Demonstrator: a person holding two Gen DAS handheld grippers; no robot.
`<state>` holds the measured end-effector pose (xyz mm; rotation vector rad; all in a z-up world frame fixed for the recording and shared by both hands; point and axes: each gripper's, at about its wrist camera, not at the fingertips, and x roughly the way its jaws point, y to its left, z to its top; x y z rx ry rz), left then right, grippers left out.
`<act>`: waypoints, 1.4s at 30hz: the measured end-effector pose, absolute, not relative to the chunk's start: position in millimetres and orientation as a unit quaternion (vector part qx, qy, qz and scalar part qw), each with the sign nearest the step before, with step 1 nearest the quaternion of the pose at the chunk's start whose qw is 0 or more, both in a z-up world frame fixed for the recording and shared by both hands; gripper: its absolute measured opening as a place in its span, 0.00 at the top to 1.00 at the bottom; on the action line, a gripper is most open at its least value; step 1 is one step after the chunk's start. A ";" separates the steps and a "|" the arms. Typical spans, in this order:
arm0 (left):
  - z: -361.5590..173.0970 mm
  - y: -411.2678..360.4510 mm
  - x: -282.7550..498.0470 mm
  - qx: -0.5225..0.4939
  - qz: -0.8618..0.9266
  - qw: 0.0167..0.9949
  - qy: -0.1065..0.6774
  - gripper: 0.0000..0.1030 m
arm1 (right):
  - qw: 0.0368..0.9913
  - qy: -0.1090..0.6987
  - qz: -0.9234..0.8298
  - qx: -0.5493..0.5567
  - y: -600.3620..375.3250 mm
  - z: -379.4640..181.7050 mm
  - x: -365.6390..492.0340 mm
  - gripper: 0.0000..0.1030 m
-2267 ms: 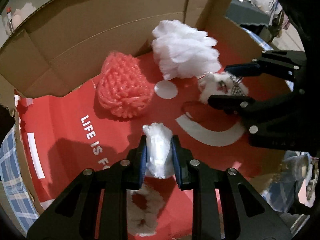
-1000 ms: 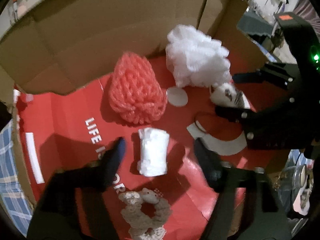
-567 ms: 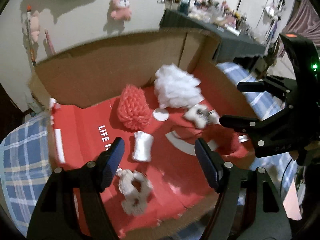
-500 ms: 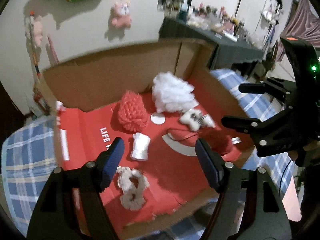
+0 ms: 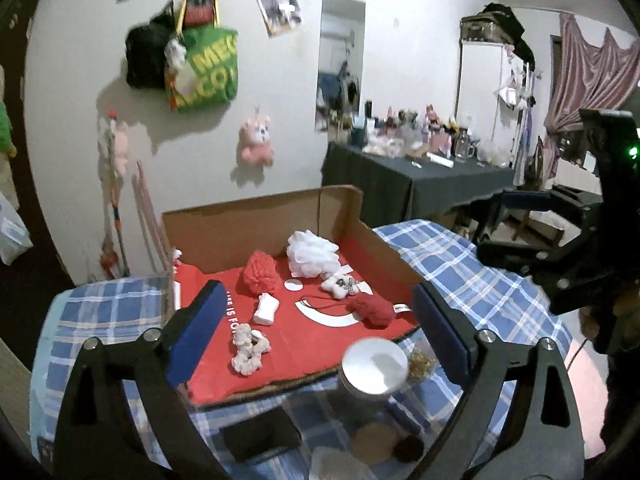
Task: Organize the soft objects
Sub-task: 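Withdraw both tools from the box back over the table, then grasp the white tissue sheet with the left tool while the right tool grasps the blue packet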
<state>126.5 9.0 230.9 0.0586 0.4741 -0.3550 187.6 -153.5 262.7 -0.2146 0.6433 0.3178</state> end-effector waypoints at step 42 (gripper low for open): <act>66.6 0.4 9.4 -0.019 -0.101 0.957 0.272 0.06 | 0.965 0.256 0.048 -0.018 -168.7 103.9 12.0 0.00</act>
